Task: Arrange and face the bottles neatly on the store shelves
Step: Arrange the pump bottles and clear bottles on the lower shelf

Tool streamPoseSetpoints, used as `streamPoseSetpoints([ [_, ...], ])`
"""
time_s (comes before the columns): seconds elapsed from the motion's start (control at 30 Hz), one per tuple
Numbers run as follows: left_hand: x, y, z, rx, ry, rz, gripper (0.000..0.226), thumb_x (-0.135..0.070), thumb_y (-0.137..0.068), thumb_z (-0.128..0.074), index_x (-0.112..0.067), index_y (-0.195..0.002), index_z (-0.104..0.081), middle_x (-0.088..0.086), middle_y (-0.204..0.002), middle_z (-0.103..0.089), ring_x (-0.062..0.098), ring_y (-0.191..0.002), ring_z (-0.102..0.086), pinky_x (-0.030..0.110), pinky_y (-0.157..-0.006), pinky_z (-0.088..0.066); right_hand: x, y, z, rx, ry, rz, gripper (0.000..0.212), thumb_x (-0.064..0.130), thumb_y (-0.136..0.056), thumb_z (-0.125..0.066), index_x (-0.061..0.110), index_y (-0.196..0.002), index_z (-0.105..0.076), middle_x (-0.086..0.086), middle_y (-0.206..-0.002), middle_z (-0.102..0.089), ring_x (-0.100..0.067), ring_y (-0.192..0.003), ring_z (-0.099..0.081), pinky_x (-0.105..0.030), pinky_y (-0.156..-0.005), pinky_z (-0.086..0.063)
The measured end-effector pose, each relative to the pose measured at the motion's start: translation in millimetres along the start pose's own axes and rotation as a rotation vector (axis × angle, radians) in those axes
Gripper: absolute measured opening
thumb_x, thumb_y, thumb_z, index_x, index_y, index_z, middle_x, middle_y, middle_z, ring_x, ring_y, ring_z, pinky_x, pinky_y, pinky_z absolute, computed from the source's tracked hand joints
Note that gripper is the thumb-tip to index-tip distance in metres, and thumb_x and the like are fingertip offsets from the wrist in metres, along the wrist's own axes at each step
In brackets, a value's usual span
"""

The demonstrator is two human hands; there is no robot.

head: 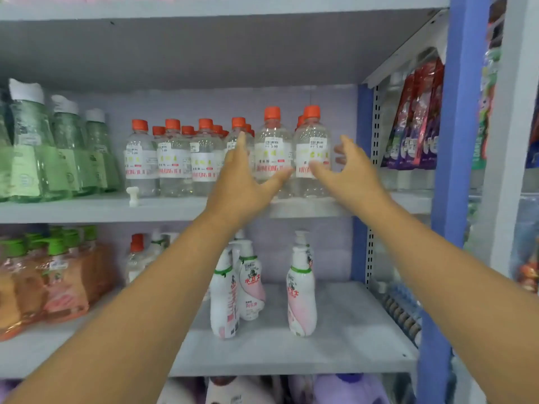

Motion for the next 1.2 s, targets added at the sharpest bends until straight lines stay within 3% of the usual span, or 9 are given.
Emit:
streamPoseSetpoints([
  [0.1,19,79,31,-0.155,0.132,-0.140,0.058,-0.041,-0.095,-0.067,-0.038,-0.146,-0.041,-0.018,-0.131,-0.057,0.002,-0.118,-0.057,0.015,-0.093,-0.045,38,84,20,-0.329,-0.113,0.383,0.036,0.017,-0.093,-0.066,0.009,-0.127,-0.058,-0.002,-0.115,-0.058,-0.019,-0.107,-0.058,-0.032,-0.094,-0.049],
  [0.17,73,126,40,-0.221,0.216,-0.036,0.030,-0.021,-0.098,-0.066,-0.033,-0.124,-0.059,-0.017,-0.111,-0.066,0.004,-0.106,-0.063,0.011,-0.086,-0.047,38,140,-7,-0.281,-0.227,0.412,0.021,0.007,-0.093,-0.065,0.013,-0.112,-0.063,0.000,-0.100,-0.060,-0.019,-0.091,-0.059,-0.027,-0.082,-0.048],
  [0.23,145,157,38,-0.236,0.251,0.171,0.023,-0.014,-0.098,-0.065,-0.034,-0.107,-0.066,-0.016,-0.099,-0.070,0.004,-0.096,-0.066,0.012,-0.079,-0.048,10,168,-73,-0.065,-0.294,0.202,0.018,0.012,-0.092,-0.067,0.023,-0.106,-0.063,0.006,-0.098,-0.061,-0.012,-0.087,-0.061,-0.028,-0.078,-0.052],
  [0.37,249,179,36,-0.137,0.139,0.399,0.023,-0.010,-0.097,-0.065,-0.033,-0.096,-0.066,-0.007,-0.093,-0.072,0.006,-0.084,-0.065,0.014,-0.069,-0.046,-60,204,-211,0.422,-0.204,-0.319,0.048,0.043,-0.089,-0.072,0.031,-0.131,-0.051,0.012,-0.130,-0.053,-0.009,-0.109,-0.060,-0.039,-0.096,-0.053],
  [0.53,325,150,67,-0.084,0.013,0.445,0.016,-0.010,-0.095,-0.065,-0.026,-0.095,-0.068,-0.009,-0.092,-0.071,0.000,-0.079,-0.063,0.014,-0.070,-0.048,-69,218,-278,0.384,-0.040,-0.327,0.092,0.060,-0.071,-0.078,0.028,-0.146,-0.036,0.005,-0.129,-0.046,-0.019,-0.118,-0.057,-0.042,-0.096,-0.053],
  [0.7,395,108,105,-0.239,0.033,0.492,0.031,-0.008,-0.087,-0.077,-0.013,-0.111,-0.058,-0.002,-0.090,-0.059,0.019,-0.082,-0.059,0.024,-0.068,-0.041,-78,212,-297,0.216,0.145,-0.368,0.057,0.036,-0.079,-0.069,0.021,-0.131,-0.050,-0.005,-0.115,-0.056,-0.029,-0.101,-0.061,-0.042,-0.078,-0.055],
  [0.97,536,58,60,0.114,0.055,0.518,0.082,-0.071,-0.058,-0.075,-0.036,-0.127,-0.049,-0.009,-0.113,-0.071,0.015,-0.099,-0.071,0.042,-0.093,-0.057,-117,191,-318,0.082,0.248,-0.613,0.056,0.030,-0.086,-0.073,0.012,-0.132,-0.046,-0.017,-0.124,-0.052,-0.032,-0.098,-0.056,-0.040,-0.079,-0.052],
  [1.1,521,57,61,0.227,0.102,0.493,0.068,-0.072,-0.061,-0.076,-0.049,-0.120,-0.050,-0.023,-0.104,-0.073,0.012,-0.099,-0.072,0.042,-0.093,-0.057,-49,186,-316,-0.242,0.320,-0.331,0.063,0.022,-0.085,-0.078,0.009,-0.137,-0.046,-0.016,-0.126,-0.049,-0.037,-0.103,-0.058,-0.038,-0.081,-0.051],
  [1.2,516,64,65,0.312,0.125,0.480,0.063,-0.066,-0.064,-0.077,-0.041,-0.118,-0.057,-0.019,-0.096,-0.075,0.011,-0.088,-0.074,0.043,-0.081,-0.062,4,161,-373,-0.130,0.021,-0.237,0.032,0.014,-0.090,-0.069,0.022,-0.118,-0.054,-0.004,-0.110,-0.057,-0.022,-0.089,-0.061,-0.016,-0.071,-0.045],
])
Point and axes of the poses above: each hand's wrist, its own y-axis away from the middle knuckle, its own z-axis out of the back of the hand, x = y × z, the point moved 10 cm from there along -y, towards the middle knuckle
